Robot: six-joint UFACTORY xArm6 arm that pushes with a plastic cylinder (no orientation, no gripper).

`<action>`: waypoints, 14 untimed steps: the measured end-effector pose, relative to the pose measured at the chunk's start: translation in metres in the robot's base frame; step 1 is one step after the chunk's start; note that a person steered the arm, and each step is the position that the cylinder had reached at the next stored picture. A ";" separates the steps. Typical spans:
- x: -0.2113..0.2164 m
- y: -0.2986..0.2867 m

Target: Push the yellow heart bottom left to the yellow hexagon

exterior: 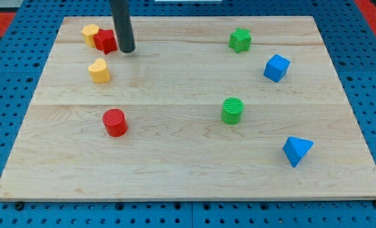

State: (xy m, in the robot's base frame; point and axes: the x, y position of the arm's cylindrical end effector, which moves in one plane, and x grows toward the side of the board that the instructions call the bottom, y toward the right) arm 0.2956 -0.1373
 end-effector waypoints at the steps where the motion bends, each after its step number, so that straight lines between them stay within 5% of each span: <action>1: -0.003 -0.021; 2: 0.001 -0.024; 3: 0.035 0.060; 4: 0.085 0.052; 5: 0.083 -0.024; 7: 0.028 -0.054; 8: 0.075 0.013; 10: 0.039 -0.099; 11: 0.021 -0.048; 12: 0.058 -0.044; 13: 0.116 -0.109; 14: 0.116 -0.166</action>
State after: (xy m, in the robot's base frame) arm 0.4117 -0.3029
